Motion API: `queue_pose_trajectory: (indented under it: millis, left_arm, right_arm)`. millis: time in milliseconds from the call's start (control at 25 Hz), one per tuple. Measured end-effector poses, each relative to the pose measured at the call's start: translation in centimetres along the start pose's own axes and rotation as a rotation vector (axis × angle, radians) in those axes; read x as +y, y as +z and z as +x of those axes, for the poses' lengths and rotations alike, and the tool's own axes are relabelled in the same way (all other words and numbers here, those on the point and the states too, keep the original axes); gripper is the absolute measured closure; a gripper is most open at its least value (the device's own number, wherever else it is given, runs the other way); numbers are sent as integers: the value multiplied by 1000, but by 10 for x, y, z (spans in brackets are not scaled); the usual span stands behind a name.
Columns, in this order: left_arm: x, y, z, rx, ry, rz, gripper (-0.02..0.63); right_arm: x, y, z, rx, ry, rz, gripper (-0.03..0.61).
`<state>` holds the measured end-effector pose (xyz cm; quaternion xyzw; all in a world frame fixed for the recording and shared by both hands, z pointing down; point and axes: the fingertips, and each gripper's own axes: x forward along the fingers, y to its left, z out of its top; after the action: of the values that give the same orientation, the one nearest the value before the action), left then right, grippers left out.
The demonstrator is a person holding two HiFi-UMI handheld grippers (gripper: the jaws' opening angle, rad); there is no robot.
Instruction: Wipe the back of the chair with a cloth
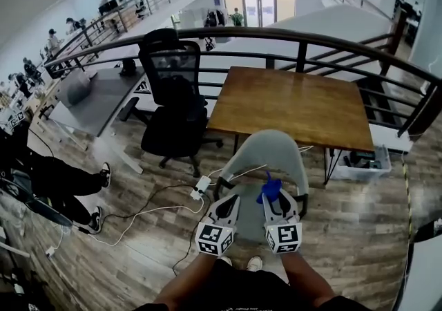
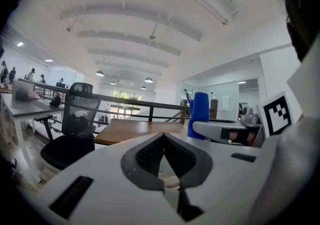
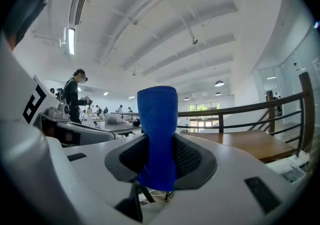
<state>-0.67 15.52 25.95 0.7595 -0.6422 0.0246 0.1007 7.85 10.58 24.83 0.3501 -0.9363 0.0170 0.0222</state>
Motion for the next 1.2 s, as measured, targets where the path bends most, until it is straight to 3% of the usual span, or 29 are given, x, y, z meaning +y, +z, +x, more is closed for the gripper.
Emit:
queue_pose_trajectory:
  millis: [320, 1000, 1200]
  left_arm:
    - [29, 11, 26, 3, -36, 12, 612]
    - [137, 36, 75, -11, -140, -17, 611]
    - [149, 39, 85, -15, -176, -18, 611]
  right_arm:
    - [-2, 3, 43, -2, -16, -7, 443]
    - [14, -6, 150, 64, -136, -7, 443]
    - [18, -12, 166, 78, -173, -9, 443]
